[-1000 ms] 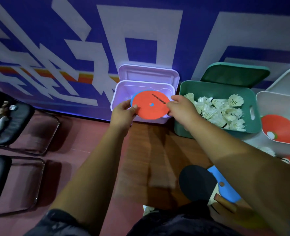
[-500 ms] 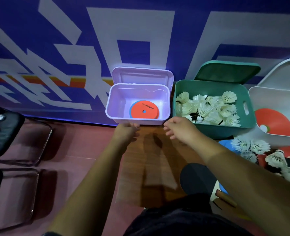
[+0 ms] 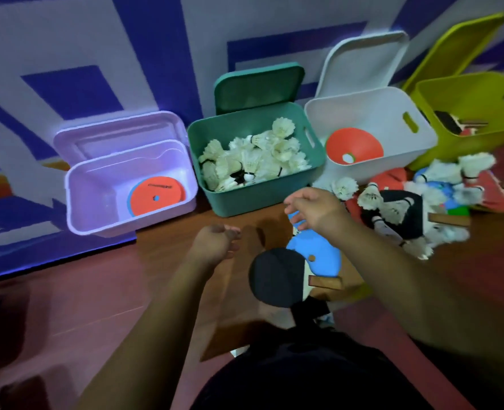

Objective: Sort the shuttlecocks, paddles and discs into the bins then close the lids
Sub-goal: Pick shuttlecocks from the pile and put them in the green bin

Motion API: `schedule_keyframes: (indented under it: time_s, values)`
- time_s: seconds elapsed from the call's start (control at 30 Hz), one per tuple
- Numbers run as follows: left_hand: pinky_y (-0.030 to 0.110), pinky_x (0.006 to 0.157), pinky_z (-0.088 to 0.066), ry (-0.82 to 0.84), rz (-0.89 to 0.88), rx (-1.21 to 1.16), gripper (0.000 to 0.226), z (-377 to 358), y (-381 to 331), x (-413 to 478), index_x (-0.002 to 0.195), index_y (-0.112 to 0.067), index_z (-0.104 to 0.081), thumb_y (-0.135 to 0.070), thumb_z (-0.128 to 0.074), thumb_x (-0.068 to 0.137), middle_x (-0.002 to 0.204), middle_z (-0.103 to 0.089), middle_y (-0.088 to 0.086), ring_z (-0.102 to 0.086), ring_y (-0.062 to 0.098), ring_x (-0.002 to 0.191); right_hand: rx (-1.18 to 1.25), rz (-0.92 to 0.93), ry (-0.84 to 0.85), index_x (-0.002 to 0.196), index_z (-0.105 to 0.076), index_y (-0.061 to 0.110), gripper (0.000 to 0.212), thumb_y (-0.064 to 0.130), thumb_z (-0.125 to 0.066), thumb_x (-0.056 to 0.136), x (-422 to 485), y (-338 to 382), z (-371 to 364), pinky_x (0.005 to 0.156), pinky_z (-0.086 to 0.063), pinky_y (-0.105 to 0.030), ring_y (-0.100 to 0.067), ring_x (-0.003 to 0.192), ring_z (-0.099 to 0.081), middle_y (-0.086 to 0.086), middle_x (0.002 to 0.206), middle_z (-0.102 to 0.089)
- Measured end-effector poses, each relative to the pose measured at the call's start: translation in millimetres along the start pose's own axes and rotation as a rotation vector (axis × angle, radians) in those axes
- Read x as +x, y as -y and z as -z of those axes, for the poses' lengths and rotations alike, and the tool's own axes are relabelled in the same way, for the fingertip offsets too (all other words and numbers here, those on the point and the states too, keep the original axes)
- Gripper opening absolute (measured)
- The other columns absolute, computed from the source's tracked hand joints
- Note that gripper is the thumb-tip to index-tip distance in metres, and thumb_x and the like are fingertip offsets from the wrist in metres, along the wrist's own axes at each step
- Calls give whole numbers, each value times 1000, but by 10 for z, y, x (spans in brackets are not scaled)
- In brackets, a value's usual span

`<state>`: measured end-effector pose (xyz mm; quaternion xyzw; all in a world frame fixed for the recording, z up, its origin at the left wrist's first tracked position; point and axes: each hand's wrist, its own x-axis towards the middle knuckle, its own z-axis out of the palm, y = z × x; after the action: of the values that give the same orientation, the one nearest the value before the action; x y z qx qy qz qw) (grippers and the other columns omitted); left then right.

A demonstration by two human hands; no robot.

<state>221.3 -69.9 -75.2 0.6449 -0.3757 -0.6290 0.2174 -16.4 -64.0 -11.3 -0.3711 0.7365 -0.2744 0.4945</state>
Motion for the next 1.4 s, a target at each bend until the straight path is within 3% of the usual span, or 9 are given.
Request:
schedule_keyframes:
  time_s: [0.33,0.53,0.67,0.8,0.87,0.93,1.03,1.2,1.4]
  values:
    - [26,62,-53,142,-72,263,10,-1387,-129,87,100,-17,-73,-15,-64,101,91,-71,4,-64,14,72,70,-27,-219,96,-73,16,20,15,-53,100,-21,-846,1346,59,-52,-33,-18,66,-64,-8,87,-75]
    - [28,76,-52,81,-237,438,20,-1920,-344,95,105,-21,-74,-12,-58,99,102,-73,-2,-66,16,86,35,-56,-174,101,-73,20,22,18,-51,103,160,-1094,1676,63,-56,-38,-18,70,-68,-3,94,-77]
    - [22,67,-44,66,-293,638,26,-2248,-569,196,109,-24,-76,-8,-63,94,103,-62,-10,-60,6,76,-123,65,-138,98,-72,22,21,23,-52,103,336,-1097,1877,67,-57,-35,-23,76,-73,4,90,-76]
    - [16,95,-33,95,-310,842,26,-2484,-675,401,117,-7,-78,-4,-66,95,130,-63,3,-56,26,131,-344,271,-57,103,-76,20,19,20,-57,102,618,-1112,2019,90,-55,-37,-21,97,-69,1,108,-74]
    - [14,97,-29,111,-264,908,32,-2561,-702,432,129,-7,-73,-9,-64,99,129,-62,-10,-52,18,130,-394,329,-36,113,-77,24,23,20,-58,101,763,-1112,2073,97,-53,-37,-21,107,-67,-1,124,-68]
    - [15,92,-32,105,-212,896,20,-2638,-718,437,115,-12,-75,-16,-64,98,99,-53,-23,-50,9,110,-414,363,-7,119,-76,27,27,20,-59,99,885,-1111,2103,103,-51,-38,-20,118,-63,1,134,-62]
    - [28,76,-38,17,-227,860,14,-2705,-689,440,78,-16,-63,-23,-66,91,84,-57,-1,-56,22,86,-495,403,54,130,-73,25,35,18,-57,100,1008,-1113,2124,108,-49,-38,-23,127,-59,0,144,-58]
    - [31,99,-45,-41,-189,691,31,-2648,-713,263,128,-15,-74,-14,-58,102,133,-69,7,-63,25,121,-727,344,234,151,-56,21,53,10,-50,99,1136,-1032,2126,113,-45,-39,-29,141,-48,-4,161,-44]
    - [23,97,-46,-156,-203,488,30,-2404,-758,-52,128,-24,-75,-27,-61,102,127,-72,-8,-63,6,118,-880,365,171,119,-68,10,30,7,-56,91,1208,-908,1974,91,-57,-45,-38,112,-65,-11,125,-62]
